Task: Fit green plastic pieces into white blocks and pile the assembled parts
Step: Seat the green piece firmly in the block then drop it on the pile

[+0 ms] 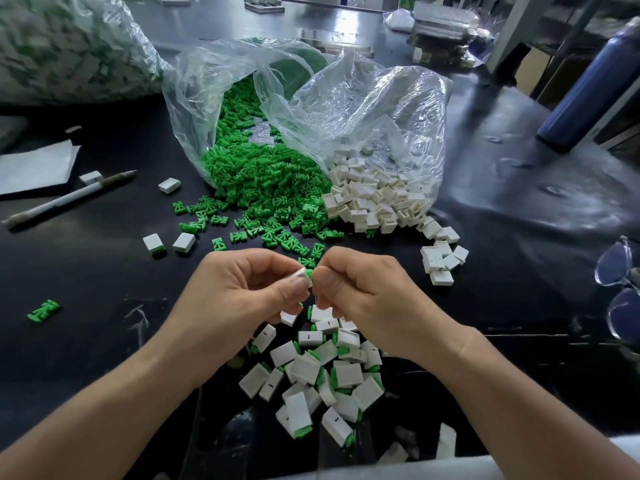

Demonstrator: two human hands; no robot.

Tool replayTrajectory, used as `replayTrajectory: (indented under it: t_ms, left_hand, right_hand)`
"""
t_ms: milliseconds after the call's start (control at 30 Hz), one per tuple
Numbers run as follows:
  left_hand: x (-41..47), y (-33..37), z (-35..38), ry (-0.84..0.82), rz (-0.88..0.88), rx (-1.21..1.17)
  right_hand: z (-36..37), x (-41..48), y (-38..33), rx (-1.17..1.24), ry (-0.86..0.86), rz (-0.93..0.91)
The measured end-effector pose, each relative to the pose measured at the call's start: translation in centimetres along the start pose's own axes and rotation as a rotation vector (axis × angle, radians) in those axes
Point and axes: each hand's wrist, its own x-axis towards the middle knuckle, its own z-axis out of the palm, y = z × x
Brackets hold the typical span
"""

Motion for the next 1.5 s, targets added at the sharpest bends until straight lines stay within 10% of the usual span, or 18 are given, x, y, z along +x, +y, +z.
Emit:
replayTrajectory:
  t_ms: [733, 1067, 1500]
  left_hand:
    - [-1.1, -0.4, -0.6, -0.104, 0.241, 0.373]
    - [-0.4, 0.1, 0.1, -0.035, 0.139, -0.178]
    - [-0.6, 0.5, 0.4, -0.13, 0.16, -0.315]
  right_hand:
    - [0.0, -0.5, -0.2, -0.421, -0.077, -0.364]
    - [0.0, -0.1, 0.0, 0.368, 0.06, -0.012]
    - [0.6, -0.1, -1.2, 1.038, -0.409, 0.251]
